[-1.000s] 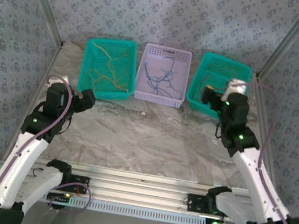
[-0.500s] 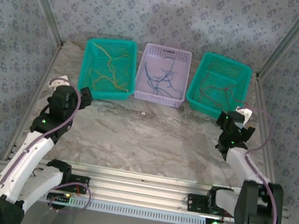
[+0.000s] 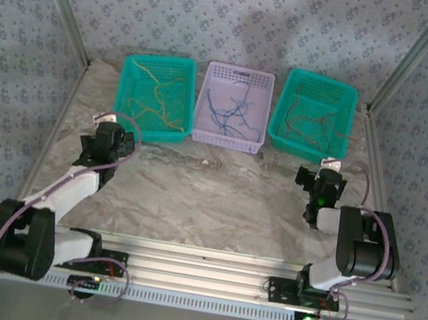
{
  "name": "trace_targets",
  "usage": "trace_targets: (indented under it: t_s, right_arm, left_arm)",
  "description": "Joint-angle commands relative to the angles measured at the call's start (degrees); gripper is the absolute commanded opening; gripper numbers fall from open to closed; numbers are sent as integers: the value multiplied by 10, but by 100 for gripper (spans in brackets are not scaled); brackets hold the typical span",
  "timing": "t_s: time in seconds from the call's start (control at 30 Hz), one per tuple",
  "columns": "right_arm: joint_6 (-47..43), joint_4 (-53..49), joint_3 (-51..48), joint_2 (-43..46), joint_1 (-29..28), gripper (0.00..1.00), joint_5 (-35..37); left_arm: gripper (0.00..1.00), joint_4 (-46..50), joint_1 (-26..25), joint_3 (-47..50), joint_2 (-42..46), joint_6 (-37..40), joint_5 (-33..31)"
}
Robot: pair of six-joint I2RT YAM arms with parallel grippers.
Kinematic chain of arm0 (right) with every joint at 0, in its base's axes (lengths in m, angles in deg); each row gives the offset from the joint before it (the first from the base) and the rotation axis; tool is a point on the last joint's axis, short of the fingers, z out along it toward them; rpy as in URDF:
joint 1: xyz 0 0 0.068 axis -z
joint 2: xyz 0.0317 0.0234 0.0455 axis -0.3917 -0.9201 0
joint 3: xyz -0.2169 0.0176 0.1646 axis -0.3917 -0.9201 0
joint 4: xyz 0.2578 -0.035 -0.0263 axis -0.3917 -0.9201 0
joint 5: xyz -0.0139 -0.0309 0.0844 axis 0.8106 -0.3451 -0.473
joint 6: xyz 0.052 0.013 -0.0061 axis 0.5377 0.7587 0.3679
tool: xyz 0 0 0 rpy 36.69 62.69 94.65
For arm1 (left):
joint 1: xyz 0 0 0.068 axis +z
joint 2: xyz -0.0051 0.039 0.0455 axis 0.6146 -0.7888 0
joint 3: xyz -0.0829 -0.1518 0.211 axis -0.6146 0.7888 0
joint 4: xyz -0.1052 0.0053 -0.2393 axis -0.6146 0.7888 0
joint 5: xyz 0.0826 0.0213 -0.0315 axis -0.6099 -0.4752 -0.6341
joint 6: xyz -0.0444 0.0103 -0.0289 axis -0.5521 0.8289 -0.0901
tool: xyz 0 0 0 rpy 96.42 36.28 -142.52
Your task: Untangle the cables
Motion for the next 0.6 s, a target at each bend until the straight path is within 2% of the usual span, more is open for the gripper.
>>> trace_targets:
  t_s: [0.0,0.1,0.17,0.2,0.27,0.3,0.33,0.4,0.47,0.5,0.53,0.57]
  right_arm:
    - [-20,32,2,2,2,100,-32]
    - [-22,37,0,2,-2,100,-25]
    - [-23,44,-2,0,-4,100,-23]
    - [-23,45,-1,0,-4,100,-23]
    - [-23,43,-1,1,-4,100,-23]
    - [-23,47,-2,-1,-4,100,-23]
    - [-23,45,-1,-1,-4,100,-23]
    - [-23,45,-1,-1,-4,100,-25]
    - [-23,45,-1,-1,-3,100,-26]
    - [-22,44,-1,0,-3,100,-26]
    - [-22,44,-1,0,-3,100,-27]
    - [-22,44,0,0,-3,100,-27]
  left_arm:
    - [100,-146,20,14,-50,39,32]
    - [100,-199,27,13,-108,84,50]
    - [100,-245,31,21,-143,98,75]
    - [100,-237,32,10,-152,104,74]
    - [100,-298,39,26,-185,108,81]
    - [100,-316,47,27,-190,105,97]
    - [100,-276,60,16,-182,93,119]
    - [100,-284,63,21,-181,92,127]
    - [100,-323,65,48,-179,98,152]
    - [100,-378,69,79,-189,92,155]
    - [100,-488,62,103,-219,104,132]
    - [100,-401,55,82,-192,98,121]
